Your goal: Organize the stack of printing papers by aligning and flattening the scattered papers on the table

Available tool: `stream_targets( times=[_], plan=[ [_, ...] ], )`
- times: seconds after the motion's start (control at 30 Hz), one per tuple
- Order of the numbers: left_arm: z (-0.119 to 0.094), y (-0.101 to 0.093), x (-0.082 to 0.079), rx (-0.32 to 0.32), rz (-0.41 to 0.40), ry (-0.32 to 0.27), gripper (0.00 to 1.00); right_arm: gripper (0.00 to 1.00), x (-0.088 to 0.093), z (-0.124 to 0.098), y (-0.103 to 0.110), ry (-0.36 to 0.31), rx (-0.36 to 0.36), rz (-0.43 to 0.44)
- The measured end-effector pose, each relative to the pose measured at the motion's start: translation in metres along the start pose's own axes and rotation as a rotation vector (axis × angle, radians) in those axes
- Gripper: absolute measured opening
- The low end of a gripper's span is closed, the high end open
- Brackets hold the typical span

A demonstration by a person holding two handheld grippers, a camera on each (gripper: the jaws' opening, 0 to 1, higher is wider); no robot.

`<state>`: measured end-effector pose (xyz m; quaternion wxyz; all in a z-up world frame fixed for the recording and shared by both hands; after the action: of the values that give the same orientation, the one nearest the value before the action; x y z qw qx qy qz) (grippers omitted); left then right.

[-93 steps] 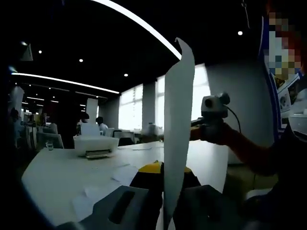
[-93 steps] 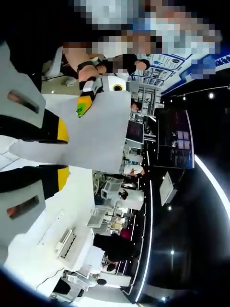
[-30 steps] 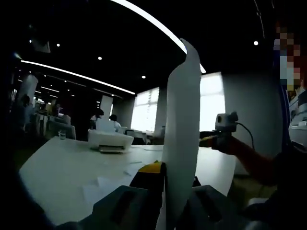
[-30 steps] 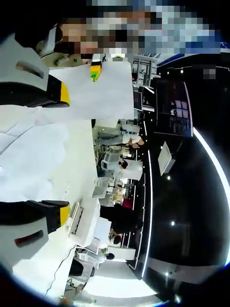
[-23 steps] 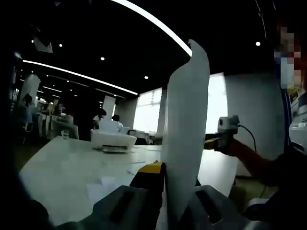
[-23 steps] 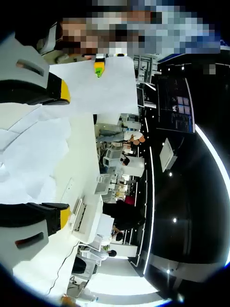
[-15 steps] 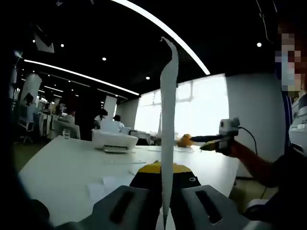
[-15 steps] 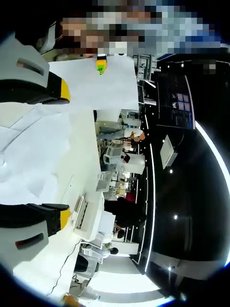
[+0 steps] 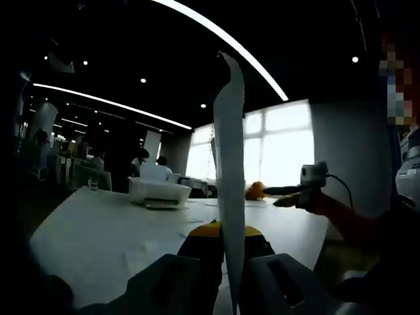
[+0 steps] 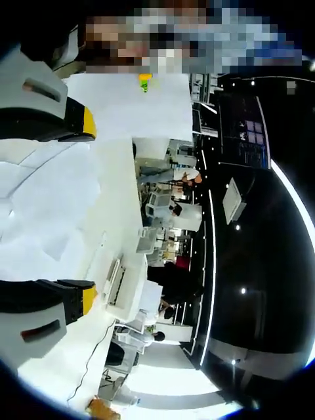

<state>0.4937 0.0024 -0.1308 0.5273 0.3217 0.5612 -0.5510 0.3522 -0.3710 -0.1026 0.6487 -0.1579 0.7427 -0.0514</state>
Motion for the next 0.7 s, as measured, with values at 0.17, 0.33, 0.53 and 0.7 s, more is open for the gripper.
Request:
stream_targets(
  times=[0.17, 0.33, 0.53, 0.7],
  plan=[
    [-0.003, 0.002, 0.0, -0.007, -0.004, 0.001, 0.05, 0.84, 0.007, 0.003, -0.005, 0.009, 0.013, 0.019],
    [-0.005, 0.004, 0.0, -0.014, -0.007, 0.001, 0.05, 0.88, 0.012, 0.006, -0.007, 0.035, 0.025, 0.01],
    [-0.005, 0.004, 0.0, -0.015, -0.009, -0.005, 0.05, 0.9, 0.02, 0.009, -0.009, 0.051, 0.034, 0.026],
    [-0.006, 0.004, 0.0, -0.01, -0.017, -0.011, 0.05, 0.9, 0.026, 0.012, -0.011, 0.056, 0.034, 0.044]
  ],
)
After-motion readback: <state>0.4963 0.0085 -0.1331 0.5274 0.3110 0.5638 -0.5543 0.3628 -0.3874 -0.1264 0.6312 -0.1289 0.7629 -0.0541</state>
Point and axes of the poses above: the point that each gripper's makers call its tool centre point, and the gripper's own axes: z roughly forward along the fingers, y roughly to its left, x roughly out of its underside, the point moved 10 cm from there along -z, roughly backward along the fingers, and after that the axes turned 9 degrees about -z, right-handed, at the moved point
